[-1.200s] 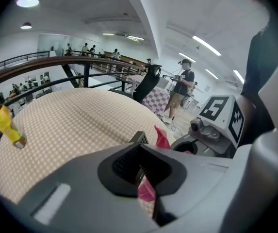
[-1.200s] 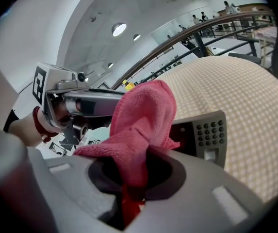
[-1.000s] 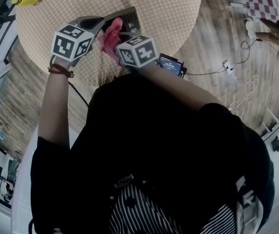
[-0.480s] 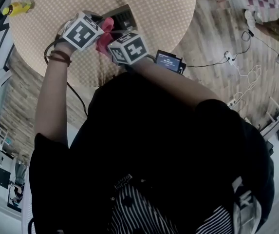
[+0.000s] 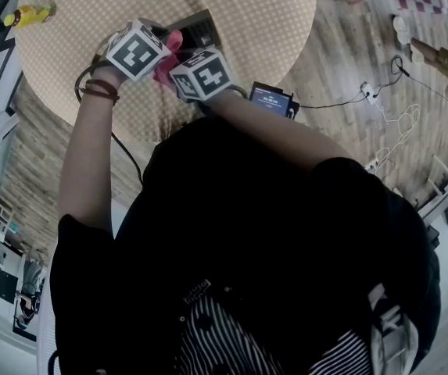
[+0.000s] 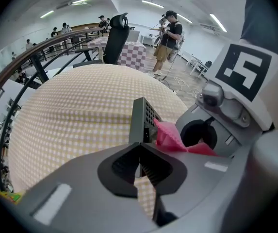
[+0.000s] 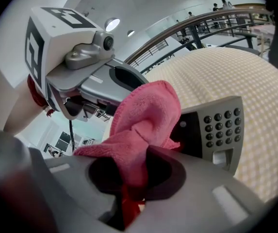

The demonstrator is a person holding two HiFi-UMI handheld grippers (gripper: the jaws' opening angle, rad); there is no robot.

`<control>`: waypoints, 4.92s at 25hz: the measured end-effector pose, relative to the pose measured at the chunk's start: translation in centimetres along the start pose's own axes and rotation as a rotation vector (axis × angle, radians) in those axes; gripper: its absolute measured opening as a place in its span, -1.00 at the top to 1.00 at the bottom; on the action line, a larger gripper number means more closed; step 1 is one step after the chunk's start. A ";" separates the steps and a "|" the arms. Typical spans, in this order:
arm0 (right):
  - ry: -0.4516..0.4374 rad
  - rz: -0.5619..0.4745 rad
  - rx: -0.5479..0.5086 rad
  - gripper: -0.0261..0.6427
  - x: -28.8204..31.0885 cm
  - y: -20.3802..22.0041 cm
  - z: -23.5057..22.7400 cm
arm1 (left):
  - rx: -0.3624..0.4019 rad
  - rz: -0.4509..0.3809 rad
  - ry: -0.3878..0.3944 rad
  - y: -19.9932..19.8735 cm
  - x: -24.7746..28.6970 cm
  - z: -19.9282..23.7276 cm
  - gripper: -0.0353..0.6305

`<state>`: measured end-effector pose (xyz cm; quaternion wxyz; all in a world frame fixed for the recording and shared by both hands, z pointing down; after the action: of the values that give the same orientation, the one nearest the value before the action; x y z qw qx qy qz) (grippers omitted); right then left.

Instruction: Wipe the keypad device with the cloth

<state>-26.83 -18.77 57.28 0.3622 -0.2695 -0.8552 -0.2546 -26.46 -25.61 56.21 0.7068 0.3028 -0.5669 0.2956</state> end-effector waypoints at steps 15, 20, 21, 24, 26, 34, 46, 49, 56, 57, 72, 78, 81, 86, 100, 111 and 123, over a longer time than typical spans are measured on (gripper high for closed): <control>0.074 -0.037 0.110 0.73 0.3 -2.1 -2.4 | -0.028 0.007 0.013 -0.4 0.1 0.6 0.88; 0.064 -0.039 0.137 0.73 0.5 -1.6 -2.7 | -0.021 0.025 0.029 -0.5 0.4 0.3 0.88; 0.057 -0.035 0.141 0.73 0.6 -1.4 -2.8 | -0.020 0.030 0.030 -0.4 0.4 0.3 0.88; 0.051 -0.021 0.148 0.73 0.8 -0.7 -3.2 | -0.023 0.035 0.026 -0.5 0.4 0.3 0.88; 0.050 -0.007 0.153 0.73 1.1 0.0 -3.5 | -0.040 0.041 0.034 -0.5 0.4 0.2 0.88; 0.030 0.077 0.206 0.73 3.0 3.1 -4.6 | -0.044 0.048 -0.005 -0.5 0.5 0.3 0.88; 0.048 -0.032 0.136 0.73 -0.3 -1.0 -3.9 | -0.051 0.069 0.012 -0.2 0.8 -0.2 0.88; 0.039 -0.011 0.138 0.73 0.2 -0.2 -4.1 | -0.045 0.064 0.002 -0.3 0.6 -0.2 0.88; 0.052 0.082 0.197 0.73 2.7 4.2 -5.7 | -0.034 0.063 -0.003 -0.5 0.6 -0.2 0.88; 0.054 0.097 0.211 0.73 3.0 4.5 -5.9 | -0.030 0.066 -0.013 -0.6 0.5 -0.1 0.88; -0.007 0.032 0.220 0.73 0.9 0.7 -4.5 | -0.034 0.054 -0.075 0.5 2.7 1.0 0.88; -0.020 0.097 0.307 0.73 2.6 3.8 -5.6 | -0.040 0.057 -0.048 -0.4 0.4 -0.2 0.88; 0.000 0.132 0.304 0.73 3.4 5.0 -6.0 | -0.037 0.059 -0.049 -0.3 0.6 -0.1 0.88; 0.030 0.158 0.293 0.73 3.6 5.3 -6.0 | -0.035 0.066 -0.052 -0.1 0.5 -0.1 0.88; 0.035 0.059 0.227 0.73 0.5 -0.5 -3.9 | -0.072 0.030 -0.082 0.5 0.2 0.0 0.88; 0.039 0.196 0.221 0.73 4.1 4.1 -4.4 | -0.139 -0.033 -0.087 1.4 -0.1 0.0 0.88; -0.044 0.129 0.112 0.73 -0.8 3.9 -0.9 | -0.345 -0.338 -0.276 1.8 -3.5 -1.1 0.88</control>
<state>-23.41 -16.76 58.12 0.3733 -0.3088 -0.8568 -0.1763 -27.81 -23.83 52.74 0.7033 0.3056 -0.6412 0.0284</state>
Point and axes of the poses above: the fingertips, and each gripper's own axes: x forward along the fingers, z to its left, y out of its underside, the point moved 1 cm from there along -x, backward along the fingers, and after that the axes turned 15 degrees about z, right-handed, at the moved point
